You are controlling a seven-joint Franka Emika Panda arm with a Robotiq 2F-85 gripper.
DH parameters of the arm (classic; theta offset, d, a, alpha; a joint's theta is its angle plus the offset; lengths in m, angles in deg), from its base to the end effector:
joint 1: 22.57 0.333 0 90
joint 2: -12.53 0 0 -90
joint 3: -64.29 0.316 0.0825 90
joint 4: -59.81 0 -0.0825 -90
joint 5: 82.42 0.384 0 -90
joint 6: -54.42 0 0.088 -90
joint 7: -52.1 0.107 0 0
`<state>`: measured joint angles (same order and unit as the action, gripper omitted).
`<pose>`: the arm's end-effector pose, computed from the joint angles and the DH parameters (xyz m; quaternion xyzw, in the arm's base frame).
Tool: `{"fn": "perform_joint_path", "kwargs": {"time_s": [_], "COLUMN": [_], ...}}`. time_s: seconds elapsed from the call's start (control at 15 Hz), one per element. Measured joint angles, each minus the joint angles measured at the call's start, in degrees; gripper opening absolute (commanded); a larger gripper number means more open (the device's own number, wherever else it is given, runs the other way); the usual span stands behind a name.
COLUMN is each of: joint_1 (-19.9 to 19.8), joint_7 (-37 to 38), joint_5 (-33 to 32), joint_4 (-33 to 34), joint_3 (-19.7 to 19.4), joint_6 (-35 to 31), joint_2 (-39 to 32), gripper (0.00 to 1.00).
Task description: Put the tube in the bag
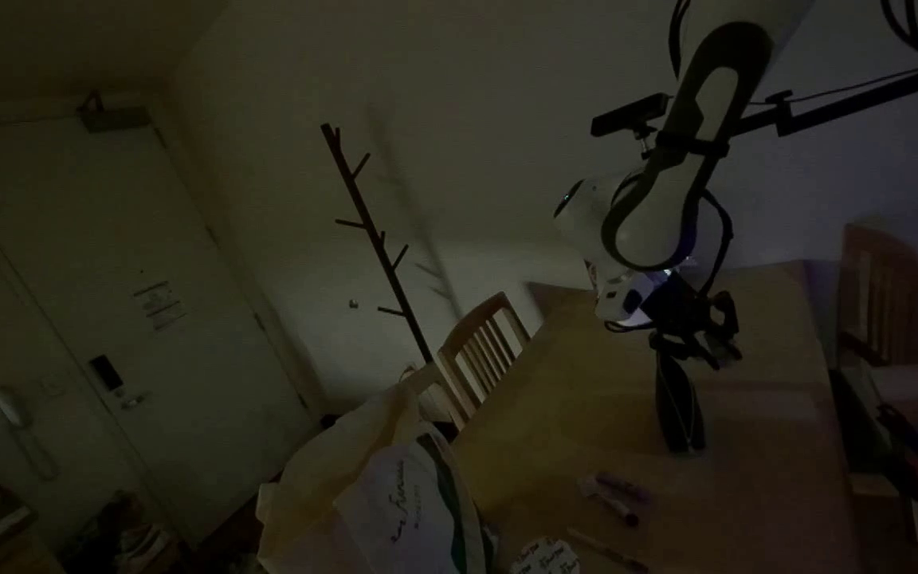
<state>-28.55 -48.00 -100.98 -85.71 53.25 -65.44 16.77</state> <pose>0.3861 -0.1334 0.2753 -0.6557 -0.7232 0.1942 0.0961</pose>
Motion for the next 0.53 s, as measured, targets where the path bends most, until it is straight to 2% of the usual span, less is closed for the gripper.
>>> {"fn": "perform_joint_path", "kwargs": {"time_s": [0.27,0.53], "joint_1": [0.3,-0.6], "joint_7": [3.2,2.3], "joint_5": [-0.3,1.5], "joint_4": [4.5,10.5], "joint_3": [2.1,0.9], "joint_6": [3.9,4.0], "joint_2": [-1.3,-2.4], "gripper": [0.08,0.08]}}
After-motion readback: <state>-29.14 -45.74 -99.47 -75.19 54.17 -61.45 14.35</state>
